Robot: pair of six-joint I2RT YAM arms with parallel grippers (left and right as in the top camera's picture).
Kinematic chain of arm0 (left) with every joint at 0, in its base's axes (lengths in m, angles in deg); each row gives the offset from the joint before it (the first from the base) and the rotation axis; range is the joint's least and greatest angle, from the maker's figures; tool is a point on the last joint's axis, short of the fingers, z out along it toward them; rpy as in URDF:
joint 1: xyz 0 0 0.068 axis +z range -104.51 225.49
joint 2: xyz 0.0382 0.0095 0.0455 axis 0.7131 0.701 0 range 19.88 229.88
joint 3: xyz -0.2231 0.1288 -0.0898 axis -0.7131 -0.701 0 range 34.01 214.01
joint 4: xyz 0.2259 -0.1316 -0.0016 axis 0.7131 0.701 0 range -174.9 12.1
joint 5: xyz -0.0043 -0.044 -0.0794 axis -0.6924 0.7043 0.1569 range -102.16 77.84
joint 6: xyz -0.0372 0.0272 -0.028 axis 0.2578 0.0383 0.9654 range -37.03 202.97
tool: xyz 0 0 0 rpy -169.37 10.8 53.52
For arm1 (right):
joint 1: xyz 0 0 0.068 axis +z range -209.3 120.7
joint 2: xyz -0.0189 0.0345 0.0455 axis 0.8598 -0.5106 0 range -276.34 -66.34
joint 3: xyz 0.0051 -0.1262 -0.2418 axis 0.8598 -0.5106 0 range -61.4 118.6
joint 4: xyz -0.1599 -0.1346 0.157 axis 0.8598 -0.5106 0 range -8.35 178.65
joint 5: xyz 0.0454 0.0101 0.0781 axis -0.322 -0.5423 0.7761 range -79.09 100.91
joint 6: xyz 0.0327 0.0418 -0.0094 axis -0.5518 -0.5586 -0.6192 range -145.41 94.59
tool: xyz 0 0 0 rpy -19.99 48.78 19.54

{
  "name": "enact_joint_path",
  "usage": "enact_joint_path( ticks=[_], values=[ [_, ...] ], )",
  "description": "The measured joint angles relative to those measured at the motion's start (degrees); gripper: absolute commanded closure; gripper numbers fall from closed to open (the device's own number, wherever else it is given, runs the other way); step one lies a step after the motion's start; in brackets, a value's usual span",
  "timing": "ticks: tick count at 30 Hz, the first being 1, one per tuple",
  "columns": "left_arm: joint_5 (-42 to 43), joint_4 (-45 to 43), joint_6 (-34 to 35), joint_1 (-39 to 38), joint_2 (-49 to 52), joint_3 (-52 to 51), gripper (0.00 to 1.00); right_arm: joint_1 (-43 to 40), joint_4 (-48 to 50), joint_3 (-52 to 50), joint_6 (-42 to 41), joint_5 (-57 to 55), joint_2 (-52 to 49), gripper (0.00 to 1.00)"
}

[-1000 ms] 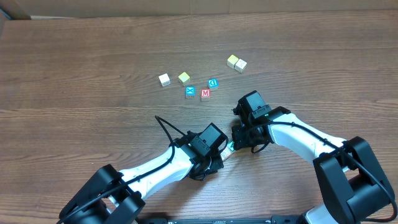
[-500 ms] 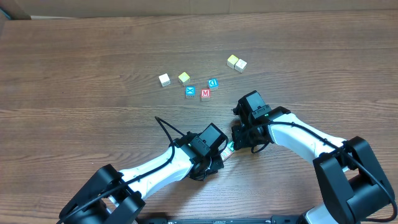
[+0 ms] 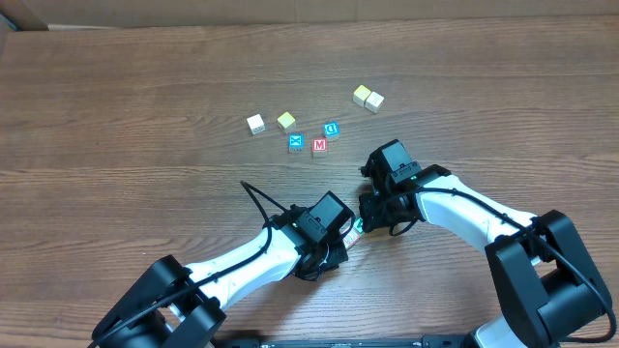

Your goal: Flip 3 blocks

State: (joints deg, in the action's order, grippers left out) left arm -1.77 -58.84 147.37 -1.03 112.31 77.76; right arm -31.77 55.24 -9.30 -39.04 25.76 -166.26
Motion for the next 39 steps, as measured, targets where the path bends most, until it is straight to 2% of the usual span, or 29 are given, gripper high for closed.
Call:
enact_joint_path(
  ticks=[19, 23, 29, 31, 35, 39],
  values=[
    [-1.33, 0.0, -0.94, 0.0, 0.0, 0.0, 0.96, 0.0, 2.29, 0.0, 0.17, 0.24, -0.37, 0.96],
    [-1.66, 0.55, -1.68, 0.0, -0.04, 0.04, 0.86, 0.0, 2.54, 0.0, 0.2, 0.24, -0.44, 0.96],
    [-1.64, 1.38, -1.77, 0.0, -0.22, 0.22, 0.8, 0.0, 2.78, 0.04, 0.17, -0.31, -0.44, 0.96],
    [-1.66, 1.6, -1.77, 0.0, -0.28, 0.22, 0.82, -0.02, 2.8, 0.04, 0.2, -0.33, -0.44, 0.96],
    [-2.23, 1.81, -1.79, 0.0, -0.26, 0.28, 0.96, 0.09, 2.78, 0.04, 0.15, 0.35, -0.55, 0.96],
    [-2.86, 2.32, -1.79, 0.0, -0.2, 0.28, 0.96, 0.63, 2.75, 0.04, 0.15, 1.09, -0.66, 0.96]
  ],
)
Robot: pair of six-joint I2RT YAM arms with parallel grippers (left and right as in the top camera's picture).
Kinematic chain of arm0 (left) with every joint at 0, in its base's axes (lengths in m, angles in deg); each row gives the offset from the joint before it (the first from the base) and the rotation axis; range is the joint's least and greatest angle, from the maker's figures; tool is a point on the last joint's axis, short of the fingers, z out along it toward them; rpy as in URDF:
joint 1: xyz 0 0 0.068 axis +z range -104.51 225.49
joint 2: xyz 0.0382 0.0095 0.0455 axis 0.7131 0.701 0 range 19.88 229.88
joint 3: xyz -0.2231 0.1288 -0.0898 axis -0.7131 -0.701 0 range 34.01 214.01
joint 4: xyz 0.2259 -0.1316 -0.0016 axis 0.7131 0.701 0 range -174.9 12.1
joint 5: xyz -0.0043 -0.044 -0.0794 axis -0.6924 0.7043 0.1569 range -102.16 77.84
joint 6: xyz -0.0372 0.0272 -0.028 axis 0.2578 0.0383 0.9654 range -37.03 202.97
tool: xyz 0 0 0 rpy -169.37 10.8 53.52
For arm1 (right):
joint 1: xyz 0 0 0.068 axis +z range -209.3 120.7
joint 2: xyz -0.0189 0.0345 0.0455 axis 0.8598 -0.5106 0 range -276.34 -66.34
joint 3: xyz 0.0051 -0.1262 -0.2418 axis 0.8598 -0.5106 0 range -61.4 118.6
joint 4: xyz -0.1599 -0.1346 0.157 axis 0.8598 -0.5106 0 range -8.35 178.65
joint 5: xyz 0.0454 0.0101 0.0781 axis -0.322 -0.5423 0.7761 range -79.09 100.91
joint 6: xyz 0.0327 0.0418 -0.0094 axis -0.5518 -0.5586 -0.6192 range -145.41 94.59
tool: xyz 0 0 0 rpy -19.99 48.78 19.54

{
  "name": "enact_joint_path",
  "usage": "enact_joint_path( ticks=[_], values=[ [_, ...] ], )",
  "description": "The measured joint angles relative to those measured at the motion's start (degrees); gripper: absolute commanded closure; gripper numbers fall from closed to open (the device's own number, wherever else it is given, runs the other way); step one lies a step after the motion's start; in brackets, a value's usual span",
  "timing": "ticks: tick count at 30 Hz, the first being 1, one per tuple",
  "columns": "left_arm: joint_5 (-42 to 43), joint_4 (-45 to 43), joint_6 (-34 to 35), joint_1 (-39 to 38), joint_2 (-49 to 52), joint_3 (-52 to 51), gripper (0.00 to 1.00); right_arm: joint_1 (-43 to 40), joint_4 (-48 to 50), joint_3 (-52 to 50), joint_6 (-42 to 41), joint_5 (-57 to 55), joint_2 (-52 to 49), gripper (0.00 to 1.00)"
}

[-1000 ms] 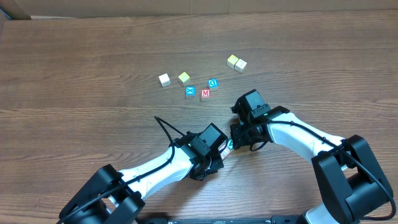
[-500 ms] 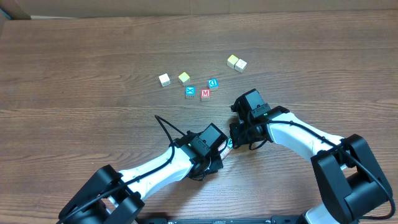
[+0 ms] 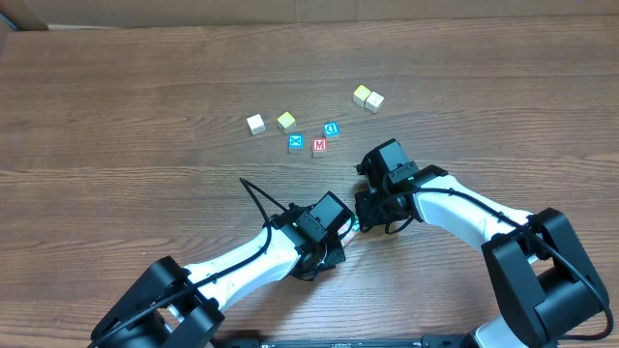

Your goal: Flip 3 blocks

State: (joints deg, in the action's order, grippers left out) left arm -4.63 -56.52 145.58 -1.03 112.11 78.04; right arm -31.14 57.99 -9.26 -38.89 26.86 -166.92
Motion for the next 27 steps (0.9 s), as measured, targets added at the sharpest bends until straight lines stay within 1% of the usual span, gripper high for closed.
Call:
enact_joint_path(
  ticks=[13, 27],
  values=[
    [-0.28, 1.22, 0.76, 0.0, 0.0, 0.22, 0.96, 0.04, -0.04, 0.0, -0.02, 1.03, -0.17, 0.96],
    [-0.31, 2.19, 1.57, 0.0, 0.0, 0.37, 0.96, 0.33, -0.13, 0.02, -3.87, -0.35, -0.17, 0.96]
  ],
)
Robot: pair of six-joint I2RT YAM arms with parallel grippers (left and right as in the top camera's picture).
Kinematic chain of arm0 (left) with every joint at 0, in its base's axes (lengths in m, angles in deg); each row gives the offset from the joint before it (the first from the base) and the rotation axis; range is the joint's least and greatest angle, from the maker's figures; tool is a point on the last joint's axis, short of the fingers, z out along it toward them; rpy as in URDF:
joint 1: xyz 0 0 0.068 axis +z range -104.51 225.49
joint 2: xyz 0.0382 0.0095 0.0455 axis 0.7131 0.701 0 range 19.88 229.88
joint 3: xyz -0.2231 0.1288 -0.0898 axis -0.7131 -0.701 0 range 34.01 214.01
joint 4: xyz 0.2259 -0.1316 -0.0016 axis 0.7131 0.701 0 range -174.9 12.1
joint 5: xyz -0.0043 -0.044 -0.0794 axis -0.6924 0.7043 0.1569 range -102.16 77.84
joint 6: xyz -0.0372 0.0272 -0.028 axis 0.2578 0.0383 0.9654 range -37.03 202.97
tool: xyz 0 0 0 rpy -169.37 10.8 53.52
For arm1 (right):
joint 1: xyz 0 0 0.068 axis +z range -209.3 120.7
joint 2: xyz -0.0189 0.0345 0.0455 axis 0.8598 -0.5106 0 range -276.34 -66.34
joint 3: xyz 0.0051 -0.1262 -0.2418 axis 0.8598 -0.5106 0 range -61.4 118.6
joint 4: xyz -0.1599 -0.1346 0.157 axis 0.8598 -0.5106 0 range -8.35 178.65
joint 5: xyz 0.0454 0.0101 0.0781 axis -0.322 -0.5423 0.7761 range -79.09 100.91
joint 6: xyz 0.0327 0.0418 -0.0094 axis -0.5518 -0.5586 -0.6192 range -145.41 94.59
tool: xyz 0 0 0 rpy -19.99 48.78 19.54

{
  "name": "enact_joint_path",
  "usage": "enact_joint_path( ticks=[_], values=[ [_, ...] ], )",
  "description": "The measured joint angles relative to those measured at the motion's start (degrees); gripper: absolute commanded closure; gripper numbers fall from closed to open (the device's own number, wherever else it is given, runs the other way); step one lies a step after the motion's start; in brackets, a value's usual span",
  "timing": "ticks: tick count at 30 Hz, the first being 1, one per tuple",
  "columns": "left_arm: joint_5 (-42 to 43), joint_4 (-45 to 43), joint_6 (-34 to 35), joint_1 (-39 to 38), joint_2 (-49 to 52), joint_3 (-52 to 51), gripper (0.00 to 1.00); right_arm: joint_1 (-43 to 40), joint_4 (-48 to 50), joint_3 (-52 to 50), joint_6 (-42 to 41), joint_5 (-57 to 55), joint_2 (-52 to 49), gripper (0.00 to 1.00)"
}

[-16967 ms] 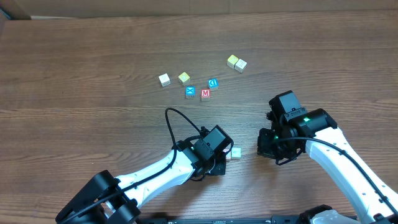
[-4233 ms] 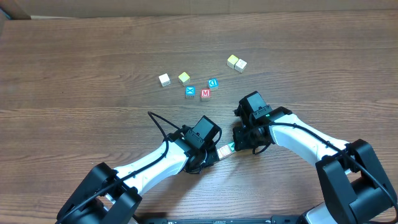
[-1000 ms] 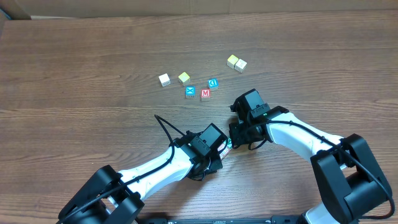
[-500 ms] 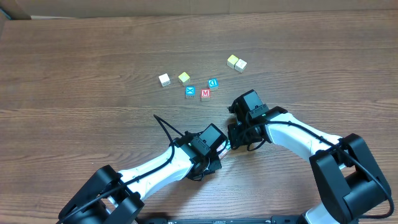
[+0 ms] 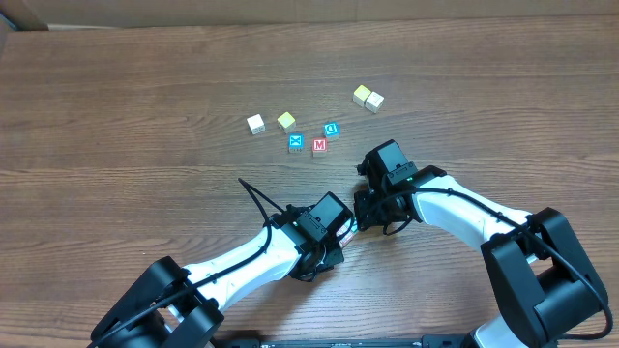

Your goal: Flip 3 blocks

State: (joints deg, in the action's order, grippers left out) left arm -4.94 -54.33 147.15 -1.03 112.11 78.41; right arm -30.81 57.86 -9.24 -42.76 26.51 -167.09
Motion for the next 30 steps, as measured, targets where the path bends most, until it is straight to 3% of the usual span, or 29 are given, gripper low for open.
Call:
enact_joint_path(
  ticks=[30],
  values=[
    [-0.15, 1.29, 3.21, 0.0, 0.0, 0.26, 0.96, 0.48, 1.36, 0.13, -3.26, -2.05, 0.02, 0.96]
  ],
)
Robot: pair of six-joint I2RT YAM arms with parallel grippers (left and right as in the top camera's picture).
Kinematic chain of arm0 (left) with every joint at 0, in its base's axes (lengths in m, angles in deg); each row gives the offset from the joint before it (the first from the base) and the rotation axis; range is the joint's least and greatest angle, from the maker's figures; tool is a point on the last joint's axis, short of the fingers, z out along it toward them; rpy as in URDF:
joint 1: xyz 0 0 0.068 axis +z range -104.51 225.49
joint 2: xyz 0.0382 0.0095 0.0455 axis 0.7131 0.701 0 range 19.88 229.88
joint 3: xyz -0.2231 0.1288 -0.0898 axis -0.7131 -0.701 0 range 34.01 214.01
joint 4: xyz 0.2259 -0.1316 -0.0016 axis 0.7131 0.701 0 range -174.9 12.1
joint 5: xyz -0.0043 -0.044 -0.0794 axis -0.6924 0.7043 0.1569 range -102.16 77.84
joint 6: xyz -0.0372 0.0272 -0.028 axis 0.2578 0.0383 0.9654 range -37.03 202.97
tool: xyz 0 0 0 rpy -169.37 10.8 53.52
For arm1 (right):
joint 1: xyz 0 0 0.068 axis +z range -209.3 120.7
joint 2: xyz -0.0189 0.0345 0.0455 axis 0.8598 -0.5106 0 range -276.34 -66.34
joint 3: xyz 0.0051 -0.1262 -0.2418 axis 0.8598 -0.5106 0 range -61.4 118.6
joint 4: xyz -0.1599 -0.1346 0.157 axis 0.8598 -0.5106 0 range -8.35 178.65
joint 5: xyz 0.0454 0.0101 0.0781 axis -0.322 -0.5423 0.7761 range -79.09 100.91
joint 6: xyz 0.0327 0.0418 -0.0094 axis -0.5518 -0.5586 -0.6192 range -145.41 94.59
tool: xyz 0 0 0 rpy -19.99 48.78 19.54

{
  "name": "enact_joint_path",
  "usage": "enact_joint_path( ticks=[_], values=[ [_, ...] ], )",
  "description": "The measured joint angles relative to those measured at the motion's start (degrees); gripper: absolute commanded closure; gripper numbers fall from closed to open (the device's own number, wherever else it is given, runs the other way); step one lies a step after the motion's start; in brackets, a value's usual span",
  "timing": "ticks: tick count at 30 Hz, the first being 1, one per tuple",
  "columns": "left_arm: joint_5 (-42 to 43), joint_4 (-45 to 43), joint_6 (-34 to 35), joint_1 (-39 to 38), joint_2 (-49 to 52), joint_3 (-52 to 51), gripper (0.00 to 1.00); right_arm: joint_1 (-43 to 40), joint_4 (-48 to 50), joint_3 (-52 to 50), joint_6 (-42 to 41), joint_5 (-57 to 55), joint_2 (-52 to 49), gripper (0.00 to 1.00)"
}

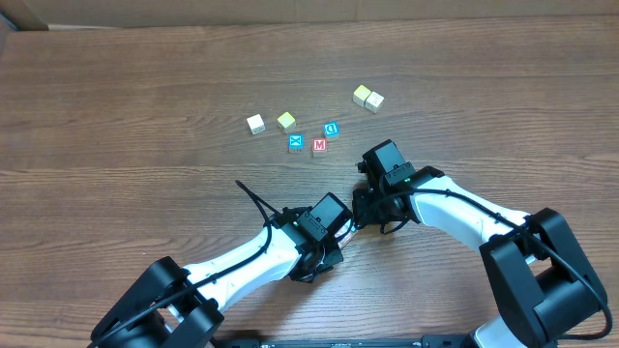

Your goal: Flip 3 blocks

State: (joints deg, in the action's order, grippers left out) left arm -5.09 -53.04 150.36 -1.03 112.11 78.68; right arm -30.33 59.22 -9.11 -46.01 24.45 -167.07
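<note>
Several small blocks lie on the brown table: a white one (255,124), a yellow-green one (286,121), a blue one (295,143), a red M block (319,146), a blue D block (331,129), a yellow one (361,94) and a cream one (374,101). My left gripper (340,235) and right gripper (360,215) meet tip to tip near the table's front middle, south of the blocks. Their black wrist bodies hide the fingers. Whether anything is held between them cannot be made out.
The wooden table (116,116) stretches wide to the left and far side. The white left arm (242,266) comes in from the lower left. The white right arm (474,217) comes in from the lower right.
Both wrists have shifted a few pixels to the left and stand a little closer together. The blocks on the table have not moved.
At the oldest moment the two grippers faced each other with a small teal-green bit showing between them. At each later moment both wrists stood slightly farther left and closer, and that bit is now hidden. The seven blocks have stayed in place.
</note>
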Motion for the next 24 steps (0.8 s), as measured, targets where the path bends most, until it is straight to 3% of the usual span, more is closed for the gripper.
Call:
enact_joint_path(
  ticks=[24],
  values=[
    [-0.09, -2.1, 0.0, -1.27, 0.17, -0.02, 0.96, 0.0, 0.35, 0.0, 2.45, 0.61, -0.07, 0.96]
  ],
)
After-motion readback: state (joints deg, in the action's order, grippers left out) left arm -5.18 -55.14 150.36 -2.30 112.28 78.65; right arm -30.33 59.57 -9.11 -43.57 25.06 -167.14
